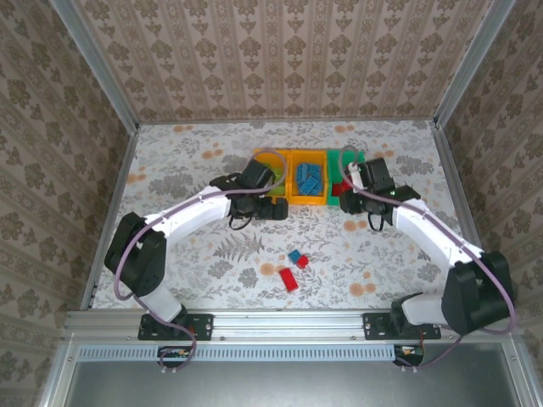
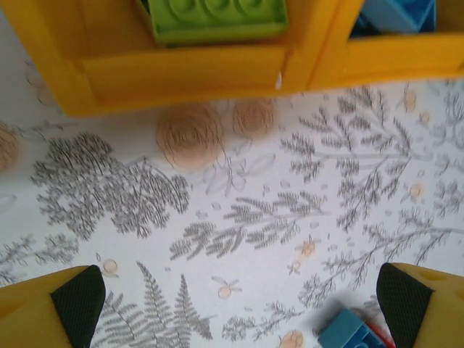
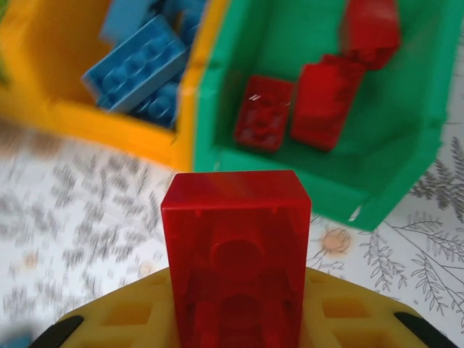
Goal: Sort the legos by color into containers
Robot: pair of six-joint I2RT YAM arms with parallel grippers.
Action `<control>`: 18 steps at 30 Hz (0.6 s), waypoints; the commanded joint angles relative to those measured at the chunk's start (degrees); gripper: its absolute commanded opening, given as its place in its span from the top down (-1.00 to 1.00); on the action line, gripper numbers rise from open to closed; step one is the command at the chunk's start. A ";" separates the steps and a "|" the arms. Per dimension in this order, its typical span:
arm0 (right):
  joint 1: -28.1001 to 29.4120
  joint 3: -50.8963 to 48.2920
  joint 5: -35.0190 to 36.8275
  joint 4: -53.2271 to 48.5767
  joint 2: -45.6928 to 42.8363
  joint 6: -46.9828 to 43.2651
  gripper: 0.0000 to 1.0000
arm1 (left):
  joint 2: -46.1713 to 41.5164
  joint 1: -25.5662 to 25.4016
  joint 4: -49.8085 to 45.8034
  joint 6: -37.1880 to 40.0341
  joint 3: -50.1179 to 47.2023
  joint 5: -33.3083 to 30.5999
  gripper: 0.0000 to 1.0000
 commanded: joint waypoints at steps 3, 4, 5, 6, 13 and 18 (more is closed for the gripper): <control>-4.04 9.25 0.58 -0.54 10.02 9.50 0.54 | -3.88 -3.77 -1.58 -2.02 -5.09 -1.84 -1.00; -4.39 11.61 0.64 -1.74 12.41 9.63 0.55 | -4.32 -4.62 -1.49 -2.24 -5.79 -1.75 -1.00; -4.57 13.96 1.00 -2.90 14.49 9.69 0.54 | -4.60 -5.36 -1.62 -2.47 -6.21 -1.70 -1.00; -4.72 16.61 1.39 -4.21 17.13 9.67 0.54 | -4.77 -6.36 -1.96 -2.54 -6.58 -1.70 -1.00; -6.93 29.87 1.02 -9.48 30.07 12.61 0.49 | -5.03 -12.76 -5.23 -2.24 -6.98 0.15 -1.00; -7.58 36.52 -0.89 -12.68 36.36 13.60 0.31 | -5.25 -16.04 -5.97 -2.01 -7.43 2.64 -1.00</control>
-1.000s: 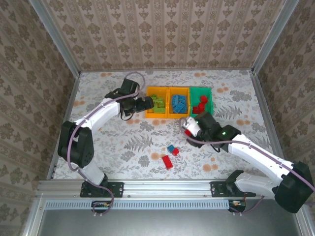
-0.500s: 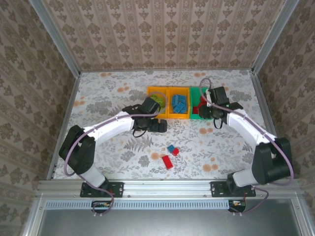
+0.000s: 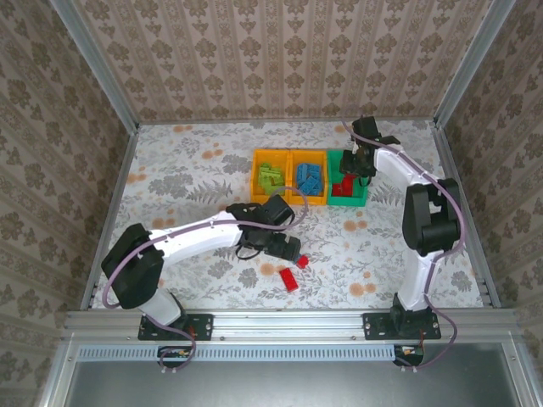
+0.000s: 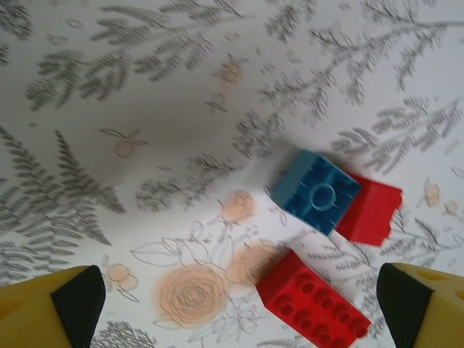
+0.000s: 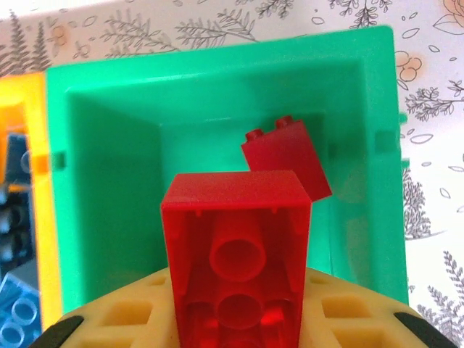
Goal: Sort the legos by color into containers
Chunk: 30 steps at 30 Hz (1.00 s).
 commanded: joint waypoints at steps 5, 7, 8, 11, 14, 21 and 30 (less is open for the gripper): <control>-0.41 5.32 -2.98 -4.59 4.46 3.01 0.08 | -1.16 -3.88 -2.71 0.21 -0.91 3.55 -1.00; -0.41 5.68 -3.56 -4.72 4.77 3.13 0.02 | -0.43 -4.52 -3.62 -0.56 -0.82 4.14 -1.00; -0.41 5.78 -3.71 -4.72 4.82 3.21 -0.05 | 0.10 -4.62 -4.51 -1.49 -0.72 4.63 -1.00; -0.41 5.62 -4.62 -4.64 4.11 3.58 -0.28 | 1.23 -5.20 -5.89 -4.25 -0.37 6.82 -1.00; -0.41 4.98 -6.53 -3.68 2.63 4.36 -0.47 | 1.75 -6.23 -5.27 -6.35 -0.17 9.30 -1.00; -0.41 2.41 -11.39 0.37 -3.34 6.34 -0.69 | 5.63 -7.87 -5.65 -13.65 1.01 13.39 -1.00; -0.41 -3.14 -13.49 6.17 -12.54 6.52 -0.79 | 8.40 -7.45 -8.05 -21.14 3.24 10.98 -0.90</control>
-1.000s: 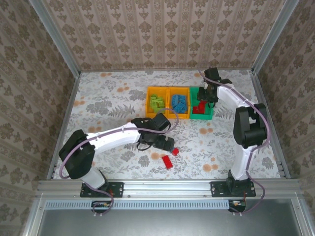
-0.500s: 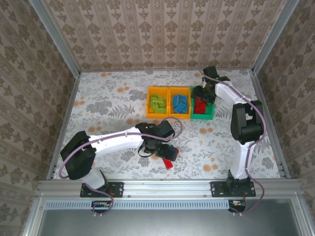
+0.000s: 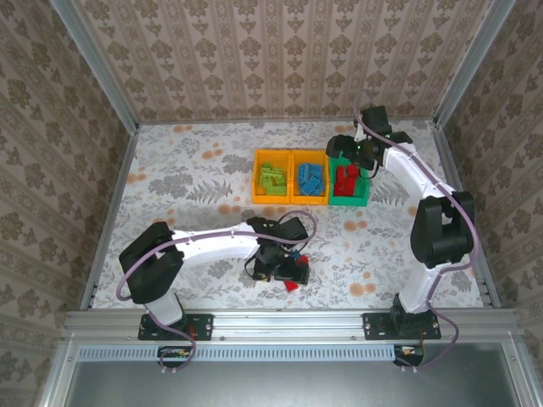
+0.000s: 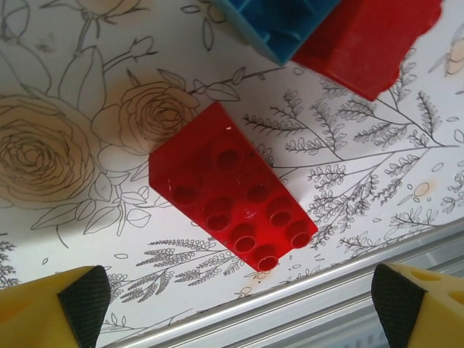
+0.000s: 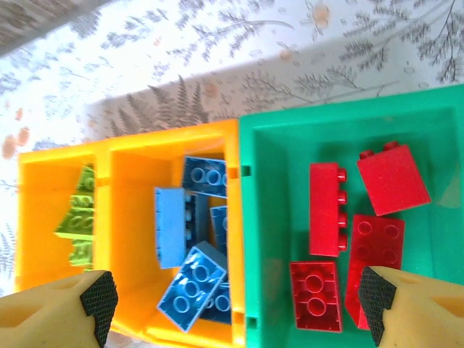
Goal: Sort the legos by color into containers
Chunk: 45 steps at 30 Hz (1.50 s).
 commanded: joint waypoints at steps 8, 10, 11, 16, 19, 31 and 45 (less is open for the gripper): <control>-0.34 -8.67 -0.43 2.77 -9.58 -2.66 -0.82 | 11.11 0.92 -5.42 -4.35 9.08 0.86 -0.70; -0.58 -10.80 0.51 2.60 -11.62 -4.07 -0.84 | 11.95 1.00 -5.49 -5.17 9.43 0.51 -0.66; -0.69 -11.60 0.90 2.68 -12.49 -4.57 -0.84 | 12.27 1.01 -5.61 -5.32 9.58 0.42 -0.64; -1.05 -15.59 1.20 3.25 -16.23 -6.42 -0.85 | 13.82 1.71 -6.25 -5.99 9.78 -0.31 -0.46; -1.05 -16.77 1.89 3.21 -17.80 -7.07 -0.86 | 14.01 2.36 -7.29 -5.47 10.52 -1.20 -0.21; -1.14 -18.52 1.96 3.10 -20.14 -7.22 -0.86 | 11.47 3.42 -10.12 -3.38 9.96 -5.98 0.39; -1.00 -31.32 1.90 6.31 -28.49 -4.82 -0.79 | 7.22 9.40 -22.71 13.30 29.92 -21.48 0.43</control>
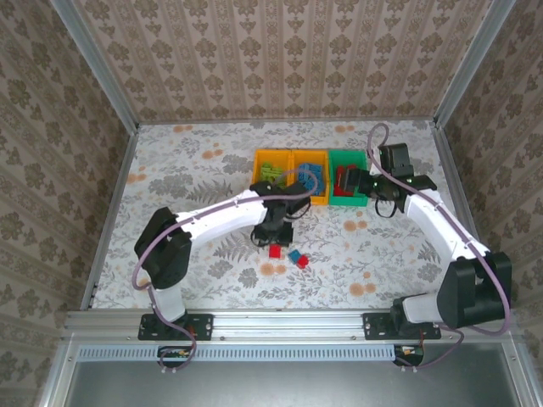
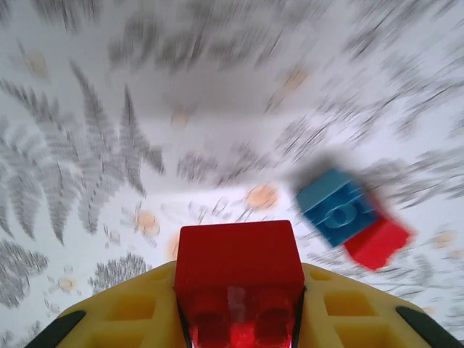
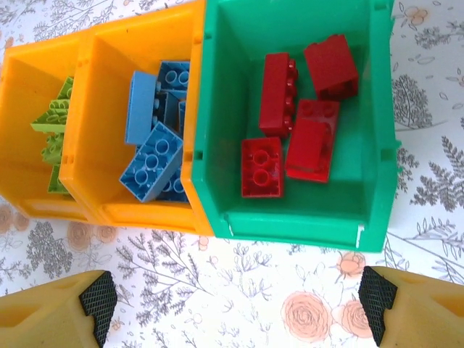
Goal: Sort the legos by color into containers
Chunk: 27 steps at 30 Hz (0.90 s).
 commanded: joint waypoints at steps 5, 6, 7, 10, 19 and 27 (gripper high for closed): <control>-0.16 -9.83 3.90 2.30 -7.40 3.25 -0.78 | 8.05 2.68 -2.75 16.36 23.15 -5.40 0.43; -0.16 -10.68 4.66 1.77 -8.32 3.41 -0.78 | 10.06 3.19 -2.11 17.96 26.53 -4.78 0.43; -0.15 -11.70 5.13 1.47 -9.17 3.59 -0.78 | 12.24 3.65 -1.73 19.36 29.85 -4.30 0.43; -0.15 -14.49 5.74 0.85 -11.43 4.23 -0.78 | 18.20 5.06 -0.28 23.12 39.32 -1.44 0.43; -0.15 -21.80 0.68 3.58 -15.65 7.88 -0.66 | 27.90 8.89 14.85 25.49 47.59 13.58 0.43; -0.15 -23.19 -0.20 2.60 -17.48 9.17 -0.66 | 31.36 9.45 27.43 22.08 47.42 20.83 0.42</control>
